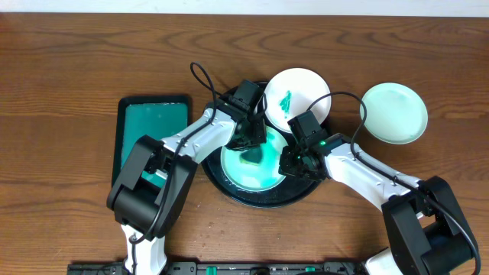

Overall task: Clean dirty plates on tray and stack at the side
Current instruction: 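Scrub the held green plate with the sponge using the left gripper, then return the sponge to the basin with the left gripper and release, then lift the green plate off the tray with the right gripper, then tilt the green plate upright over the tray to drain, then carry the green plate right and stack it on the first green plate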

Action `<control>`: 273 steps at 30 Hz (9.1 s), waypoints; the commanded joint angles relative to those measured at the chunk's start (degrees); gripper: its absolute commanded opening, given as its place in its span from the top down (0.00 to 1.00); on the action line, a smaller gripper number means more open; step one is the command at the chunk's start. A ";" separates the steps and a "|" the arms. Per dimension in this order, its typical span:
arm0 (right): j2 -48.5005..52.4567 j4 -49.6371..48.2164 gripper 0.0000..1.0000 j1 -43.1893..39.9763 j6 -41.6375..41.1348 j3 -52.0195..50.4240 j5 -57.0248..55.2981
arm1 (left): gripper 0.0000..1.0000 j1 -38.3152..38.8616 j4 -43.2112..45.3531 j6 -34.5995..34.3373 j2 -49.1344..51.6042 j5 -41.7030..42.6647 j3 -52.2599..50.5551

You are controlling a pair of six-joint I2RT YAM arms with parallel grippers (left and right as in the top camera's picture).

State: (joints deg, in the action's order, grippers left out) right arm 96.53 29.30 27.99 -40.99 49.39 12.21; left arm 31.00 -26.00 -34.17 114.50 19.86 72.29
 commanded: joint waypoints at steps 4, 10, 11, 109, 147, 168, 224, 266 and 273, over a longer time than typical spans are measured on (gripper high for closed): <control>0.98 0.74 0.98 0.83 1.42 -0.76 -1.25 | 0.93 1.22 2.93 -3.65 5.75 8.70 -1.44; 0.98 0.76 0.98 0.83 1.42 -0.76 -1.25 | 0.93 1.62 2.56 -3.61 5.75 13.25 -1.44; 0.98 0.76 0.99 0.83 1.42 -0.76 -1.25 | 0.93 1.86 2.54 -3.58 5.75 14.34 -1.44; -0.26 -2.75 0.98 0.98 2.95 -0.74 8.98 | 0.21 -22.64 -38.77 9.51 -25.31 -21.33 7.82; -22.27 21.84 0.99 -21.14 26.62 -0.74 29.05 | 0.19 -20.57 -42.12 9.49 -26.49 -18.73 7.82; -22.29 -0.87 0.99 -10.38 30.47 3.06 -6.75 | 0.19 -20.57 -42.05 9.51 -26.47 -18.78 7.82; -20.76 -12.41 0.99 31.87 80.59 11.67 -83.45 | 0.19 -20.57 -41.83 9.51 -26.47 -18.80 7.76; -17.92 13.22 0.99 -56.00 10.80 11.23 -4.20 | 0.19 -20.57 -41.72 9.51 -26.47 -18.80 7.72; -9.86 9.75 0.99 -64.65 9.92 11.23 -3.02 | 0.19 -20.57 -41.00 9.49 -26.47 -18.78 7.72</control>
State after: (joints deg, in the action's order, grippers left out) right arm 83.31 40.07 -35.14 -29.80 60.27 7.16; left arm 10.35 -67.07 -25.04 88.36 1.17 79.72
